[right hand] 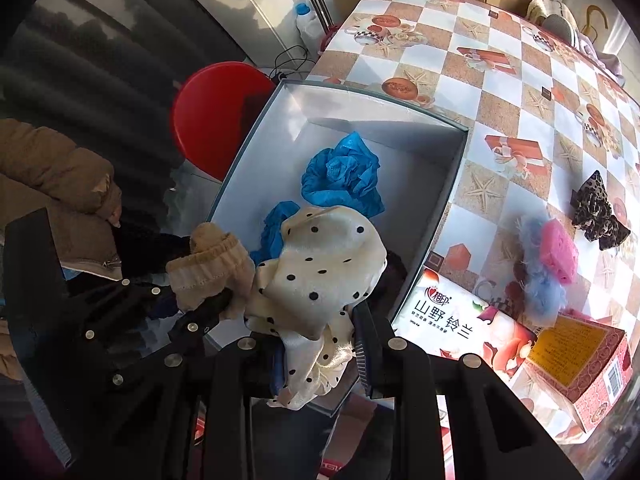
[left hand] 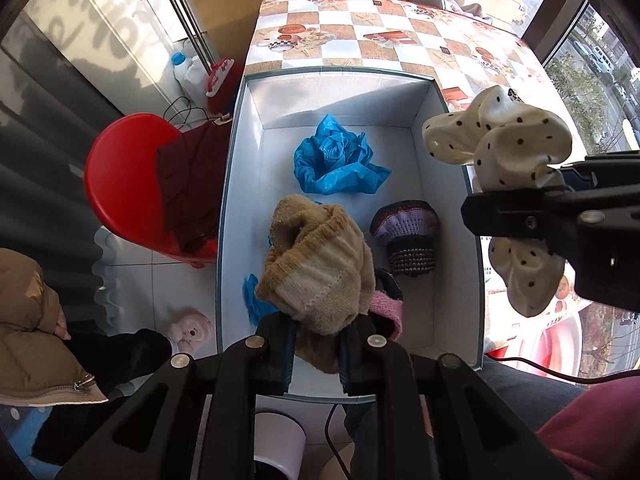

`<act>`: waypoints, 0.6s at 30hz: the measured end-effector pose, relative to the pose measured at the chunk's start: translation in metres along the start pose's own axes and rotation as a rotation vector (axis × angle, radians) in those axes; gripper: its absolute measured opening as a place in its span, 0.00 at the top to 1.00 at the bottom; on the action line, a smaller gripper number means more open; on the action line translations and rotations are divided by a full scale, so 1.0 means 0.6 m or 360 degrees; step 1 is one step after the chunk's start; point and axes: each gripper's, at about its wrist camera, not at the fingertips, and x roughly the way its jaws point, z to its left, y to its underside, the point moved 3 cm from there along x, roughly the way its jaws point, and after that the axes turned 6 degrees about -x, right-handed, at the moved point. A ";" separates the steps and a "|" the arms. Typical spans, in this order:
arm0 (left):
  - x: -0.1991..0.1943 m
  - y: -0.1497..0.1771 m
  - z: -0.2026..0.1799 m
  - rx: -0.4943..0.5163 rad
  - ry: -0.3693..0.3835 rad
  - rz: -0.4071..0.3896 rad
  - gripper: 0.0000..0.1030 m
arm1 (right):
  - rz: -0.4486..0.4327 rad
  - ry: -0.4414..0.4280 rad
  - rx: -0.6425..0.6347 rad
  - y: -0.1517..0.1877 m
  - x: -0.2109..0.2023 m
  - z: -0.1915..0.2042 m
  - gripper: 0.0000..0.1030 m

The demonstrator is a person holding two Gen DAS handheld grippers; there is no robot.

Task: Organize soft objects
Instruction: 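Open both tools to drop the sock and scrunchie into the box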

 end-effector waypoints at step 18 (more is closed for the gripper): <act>0.008 0.001 0.003 -0.0014 0.0008 0.0001 0.20 | -0.0030 0.0023 0.0002 -0.014 0.007 0.000 0.23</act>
